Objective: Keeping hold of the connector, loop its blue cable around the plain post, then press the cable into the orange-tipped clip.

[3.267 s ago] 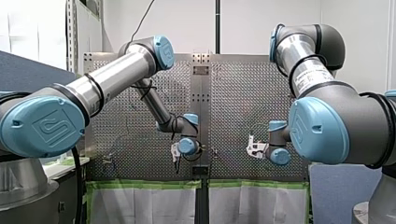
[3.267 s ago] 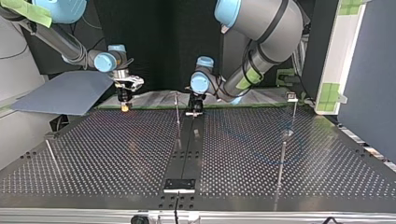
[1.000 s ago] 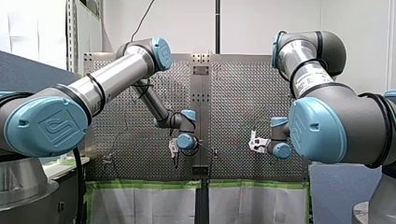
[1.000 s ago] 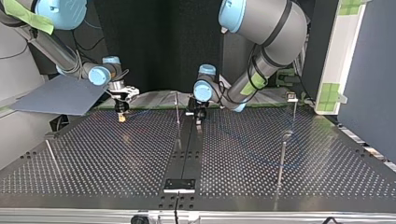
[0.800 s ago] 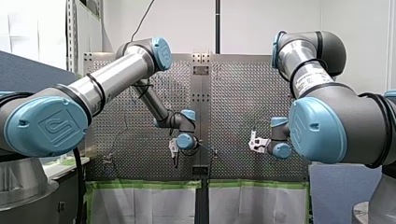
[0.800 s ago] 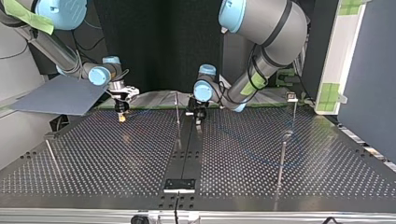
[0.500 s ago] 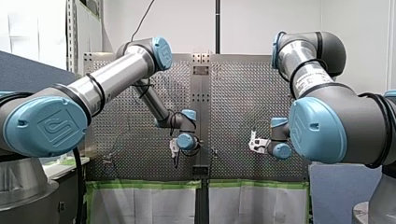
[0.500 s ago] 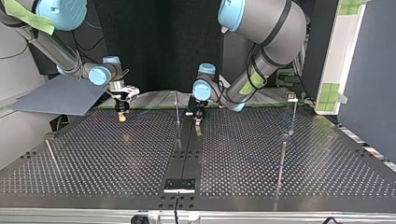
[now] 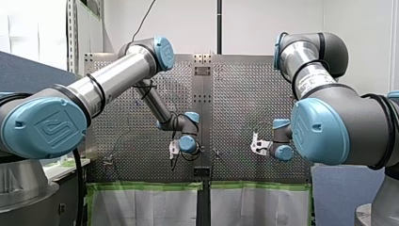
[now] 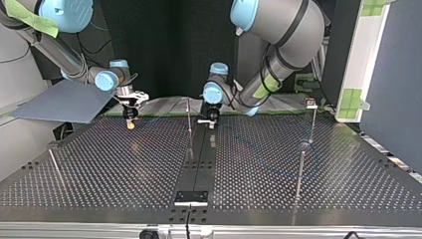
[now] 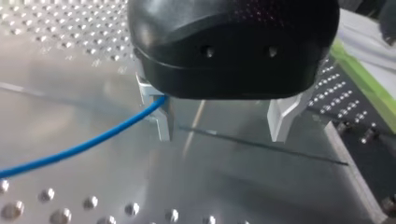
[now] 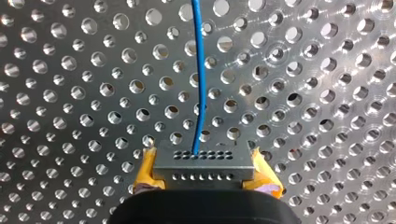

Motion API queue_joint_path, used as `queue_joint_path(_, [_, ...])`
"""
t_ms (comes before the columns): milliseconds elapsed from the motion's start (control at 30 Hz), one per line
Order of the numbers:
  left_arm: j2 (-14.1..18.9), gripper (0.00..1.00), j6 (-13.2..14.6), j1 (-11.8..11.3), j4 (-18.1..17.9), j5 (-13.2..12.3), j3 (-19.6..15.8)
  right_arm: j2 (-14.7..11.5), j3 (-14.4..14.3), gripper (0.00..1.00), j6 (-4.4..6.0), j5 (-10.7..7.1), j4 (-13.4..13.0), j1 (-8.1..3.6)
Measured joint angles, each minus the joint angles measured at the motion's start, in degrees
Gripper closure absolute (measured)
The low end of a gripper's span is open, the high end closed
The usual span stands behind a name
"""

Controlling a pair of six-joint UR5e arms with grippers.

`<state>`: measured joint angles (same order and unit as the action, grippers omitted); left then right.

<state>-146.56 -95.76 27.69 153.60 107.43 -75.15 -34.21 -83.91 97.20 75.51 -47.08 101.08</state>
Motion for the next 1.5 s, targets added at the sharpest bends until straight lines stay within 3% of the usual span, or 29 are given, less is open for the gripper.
queue_joint_path(467, [0.0, 0.0, 3.8, 1.9, 0.3, 0.1, -1.1, 0.1, 0.0, 1.0, -0.16, -0.03, 0.6, 0.01])
queue_joint_path(933, [1.6, 0.0, 4.4, 3.9, -0.7, 0.3, -3.1, 0.1, 0.0, 1.0, -0.23, -0.02, 0.7, 0.02])
queue_joint_path(1500, [4.4, 0.0, 5.2, 5.5, -5.9, -1.0, -10.7, 0.1, 0.0, 1.0, -0.41, -0.03, 1.4, 0.02])
